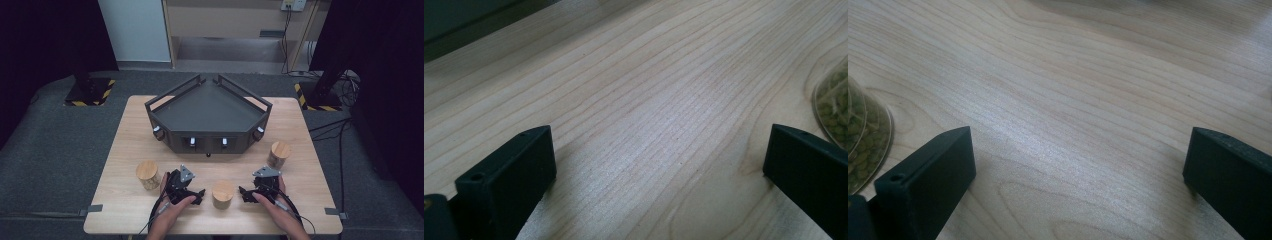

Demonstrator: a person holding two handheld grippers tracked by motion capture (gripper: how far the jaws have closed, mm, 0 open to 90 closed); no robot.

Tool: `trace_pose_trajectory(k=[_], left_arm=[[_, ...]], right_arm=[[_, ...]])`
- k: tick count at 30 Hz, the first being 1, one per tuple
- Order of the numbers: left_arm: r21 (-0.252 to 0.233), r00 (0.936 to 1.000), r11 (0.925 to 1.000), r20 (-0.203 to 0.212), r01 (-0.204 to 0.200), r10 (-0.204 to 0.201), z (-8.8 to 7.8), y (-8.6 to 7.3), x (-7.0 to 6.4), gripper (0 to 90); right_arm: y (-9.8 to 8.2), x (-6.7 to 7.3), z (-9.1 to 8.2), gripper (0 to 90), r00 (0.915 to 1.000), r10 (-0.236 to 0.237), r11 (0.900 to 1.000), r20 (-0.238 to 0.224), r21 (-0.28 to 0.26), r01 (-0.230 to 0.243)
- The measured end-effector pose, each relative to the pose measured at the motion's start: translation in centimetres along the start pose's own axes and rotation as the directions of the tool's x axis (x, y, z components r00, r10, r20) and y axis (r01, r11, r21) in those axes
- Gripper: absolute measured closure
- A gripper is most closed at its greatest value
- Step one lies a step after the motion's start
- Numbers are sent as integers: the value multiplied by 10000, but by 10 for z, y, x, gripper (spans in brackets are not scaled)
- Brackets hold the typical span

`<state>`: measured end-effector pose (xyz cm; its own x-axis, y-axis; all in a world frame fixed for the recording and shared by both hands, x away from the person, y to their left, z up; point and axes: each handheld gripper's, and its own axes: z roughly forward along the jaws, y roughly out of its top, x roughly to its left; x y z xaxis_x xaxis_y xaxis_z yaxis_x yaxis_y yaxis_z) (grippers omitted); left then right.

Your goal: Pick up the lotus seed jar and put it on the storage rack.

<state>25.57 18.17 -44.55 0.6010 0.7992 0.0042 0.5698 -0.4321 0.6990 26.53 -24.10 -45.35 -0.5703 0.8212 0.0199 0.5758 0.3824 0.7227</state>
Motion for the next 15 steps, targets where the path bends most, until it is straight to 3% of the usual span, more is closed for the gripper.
trace_pose_trajectory(k=[15], left_arm=[[0,10000,10000,13,13,-13,0,0,0,0]], right_arm=[[-1,2,-1,4,9999,85,10000,95,-8,-85]])
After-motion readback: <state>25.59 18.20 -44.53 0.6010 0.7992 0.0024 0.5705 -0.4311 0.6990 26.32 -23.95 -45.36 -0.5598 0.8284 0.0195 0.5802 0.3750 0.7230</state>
